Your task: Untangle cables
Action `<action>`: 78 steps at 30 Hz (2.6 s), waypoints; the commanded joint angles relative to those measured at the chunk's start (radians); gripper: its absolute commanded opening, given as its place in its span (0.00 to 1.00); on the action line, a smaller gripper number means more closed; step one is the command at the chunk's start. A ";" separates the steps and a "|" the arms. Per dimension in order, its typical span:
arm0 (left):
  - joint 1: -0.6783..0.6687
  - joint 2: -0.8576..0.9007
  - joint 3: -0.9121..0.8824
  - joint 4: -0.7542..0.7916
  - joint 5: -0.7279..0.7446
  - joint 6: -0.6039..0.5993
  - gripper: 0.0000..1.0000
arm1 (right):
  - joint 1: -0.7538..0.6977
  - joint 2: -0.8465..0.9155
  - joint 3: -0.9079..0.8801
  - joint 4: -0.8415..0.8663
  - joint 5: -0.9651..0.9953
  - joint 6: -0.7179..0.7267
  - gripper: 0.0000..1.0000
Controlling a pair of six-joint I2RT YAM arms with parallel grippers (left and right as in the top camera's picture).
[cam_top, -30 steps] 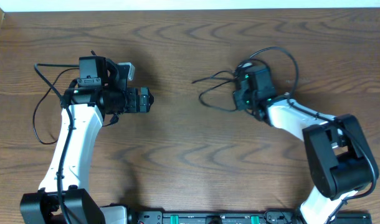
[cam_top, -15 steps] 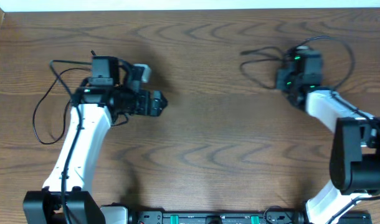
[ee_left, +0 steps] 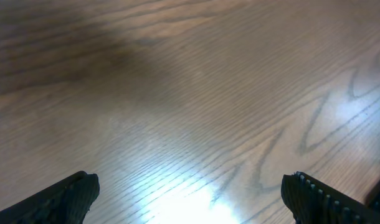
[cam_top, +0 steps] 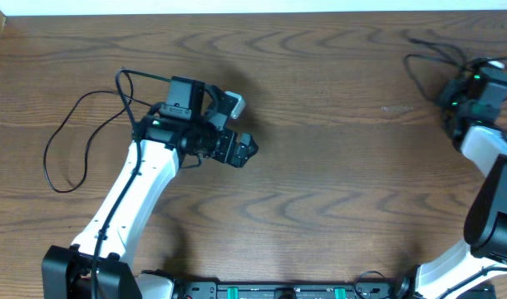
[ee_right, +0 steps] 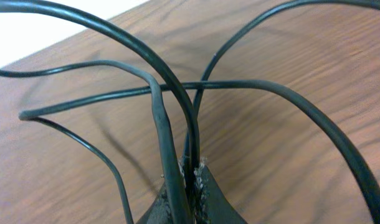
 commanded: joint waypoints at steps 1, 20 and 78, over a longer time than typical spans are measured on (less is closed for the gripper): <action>-0.027 0.011 0.009 0.013 0.008 0.013 0.98 | -0.067 -0.033 0.018 0.042 0.024 0.039 0.01; -0.054 0.011 0.009 0.056 0.008 0.013 0.98 | -0.197 0.330 0.475 -0.183 -0.012 0.046 0.01; -0.054 0.011 0.009 0.066 0.008 0.013 0.98 | -0.200 0.340 0.835 -1.379 -0.057 -0.074 0.99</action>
